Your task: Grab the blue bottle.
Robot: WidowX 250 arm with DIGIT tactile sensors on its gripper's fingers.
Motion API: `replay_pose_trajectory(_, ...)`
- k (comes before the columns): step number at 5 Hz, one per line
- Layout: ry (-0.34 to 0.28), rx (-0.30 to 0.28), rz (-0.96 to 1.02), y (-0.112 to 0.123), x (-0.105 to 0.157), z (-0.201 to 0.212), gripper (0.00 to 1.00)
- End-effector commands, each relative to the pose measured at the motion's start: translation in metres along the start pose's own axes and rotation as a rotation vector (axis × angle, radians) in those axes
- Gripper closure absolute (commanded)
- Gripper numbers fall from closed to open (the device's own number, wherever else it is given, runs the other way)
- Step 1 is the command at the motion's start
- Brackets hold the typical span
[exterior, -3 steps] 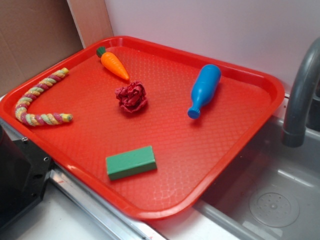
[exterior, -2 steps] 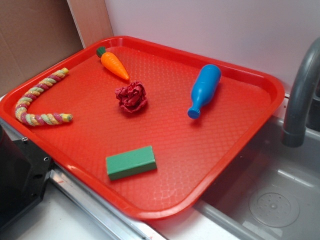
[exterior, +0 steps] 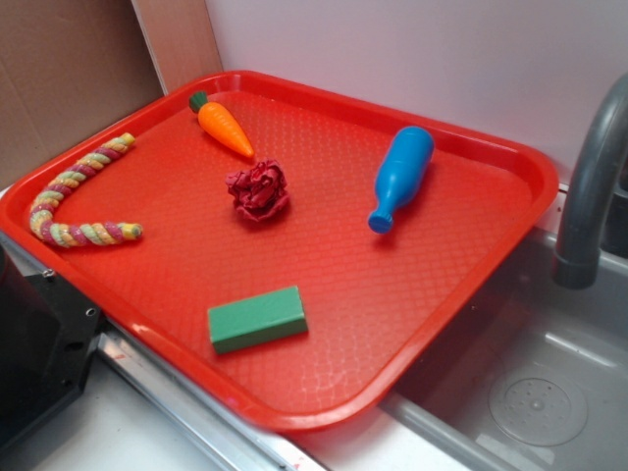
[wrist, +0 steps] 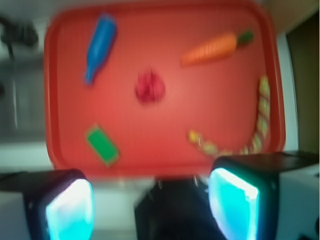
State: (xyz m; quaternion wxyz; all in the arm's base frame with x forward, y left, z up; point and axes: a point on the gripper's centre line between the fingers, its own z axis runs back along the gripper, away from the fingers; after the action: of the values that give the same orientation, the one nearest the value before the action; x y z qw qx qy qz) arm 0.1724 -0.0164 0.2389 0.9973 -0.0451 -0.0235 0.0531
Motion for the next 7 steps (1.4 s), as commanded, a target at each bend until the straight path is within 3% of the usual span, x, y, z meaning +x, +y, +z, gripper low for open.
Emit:
replay_pose_trajectory(1,0.045,-0.025,0.266,0.018,0.091,0.015,0.0)
replay_pose_trajectory(2,0.066,0.017,0.317,0.003,0.108,-0.01,0.0)
replay_pose_trajectory(5,0.09,0.024,0.118,-0.074,0.116,-0.06,0.0)
replay_pose_trajectory(7,0.09,0.018,0.112,-0.083,0.118,-0.07,0.0)
